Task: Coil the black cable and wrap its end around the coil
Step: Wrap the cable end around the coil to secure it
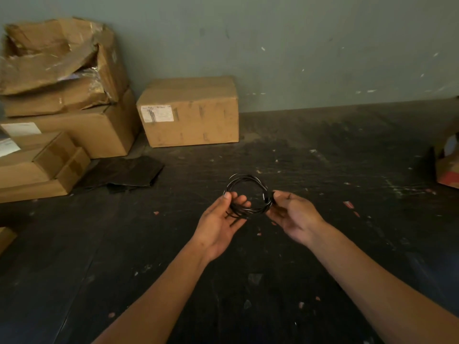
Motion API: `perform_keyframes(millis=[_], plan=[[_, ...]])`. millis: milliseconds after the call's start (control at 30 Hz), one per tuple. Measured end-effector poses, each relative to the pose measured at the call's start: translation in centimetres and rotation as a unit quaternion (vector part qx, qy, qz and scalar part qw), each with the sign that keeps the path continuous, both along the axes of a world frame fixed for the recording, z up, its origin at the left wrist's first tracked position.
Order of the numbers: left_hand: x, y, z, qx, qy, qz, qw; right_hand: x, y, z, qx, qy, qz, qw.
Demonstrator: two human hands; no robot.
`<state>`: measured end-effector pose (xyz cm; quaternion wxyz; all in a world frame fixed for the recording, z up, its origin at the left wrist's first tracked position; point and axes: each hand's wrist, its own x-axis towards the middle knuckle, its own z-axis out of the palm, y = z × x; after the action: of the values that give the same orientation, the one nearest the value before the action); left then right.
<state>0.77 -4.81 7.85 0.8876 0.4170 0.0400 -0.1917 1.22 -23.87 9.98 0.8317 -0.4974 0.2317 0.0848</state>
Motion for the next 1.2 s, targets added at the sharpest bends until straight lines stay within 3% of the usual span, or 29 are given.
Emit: perform_keyframes(millis=[200,367,567,633,733,800,833,900,1033,1200], plan=[[1.0,-1.2,0.4,0.041,0.036,0.055,0.997,-2.2,-0.8,-2.9,-0.090,0.016,0.122,0.988],[1.2,-1.9,0.6,0.105,0.053,0.036,0.992,-2.8,-1.8,-4.0,-0.134,0.008,0.183,0.974],[1.3,-2.2,0.0,0.235,0.037,0.014,0.971,-3.6,-6.2,-5.8,-0.309,0.034,0.169,0.935],[1.2,-2.3,-0.2,0.288,0.001,0.009,0.958,-3.9,-9.1,-6.4,-0.430,0.057,0.159,0.887],[1.0,-2.2,-0.8,0.357,-0.055,-0.006,0.932,-4.9,-13.2,-6.8,-0.618,0.104,0.206,0.752],[0.6,-2.2,-1.3,0.381,-0.074,-0.024,0.921,-6.0,-14.9,-6.9,-0.675,0.147,0.250,0.679],[0.4,-2.2,-1.7,0.391,-0.078,-0.032,0.917,-6.5,-15.4,-7.0,-0.677,0.168,0.269,0.664],[0.0,-2.7,-2.3,0.409,-0.076,-0.047,0.908,-7.7,-16.0,-7.3,-0.650,0.193,0.301,0.671],[-0.3,-3.8,-3.3,0.462,-0.073,-0.079,0.880,-9.3,-15.1,-8.3,-0.571,0.201,0.283,0.744],[-0.6,-4.1,-3.5,0.491,-0.135,-0.076,0.857,-9.5,-14.0,-9.8,-0.598,0.168,0.247,0.744]])
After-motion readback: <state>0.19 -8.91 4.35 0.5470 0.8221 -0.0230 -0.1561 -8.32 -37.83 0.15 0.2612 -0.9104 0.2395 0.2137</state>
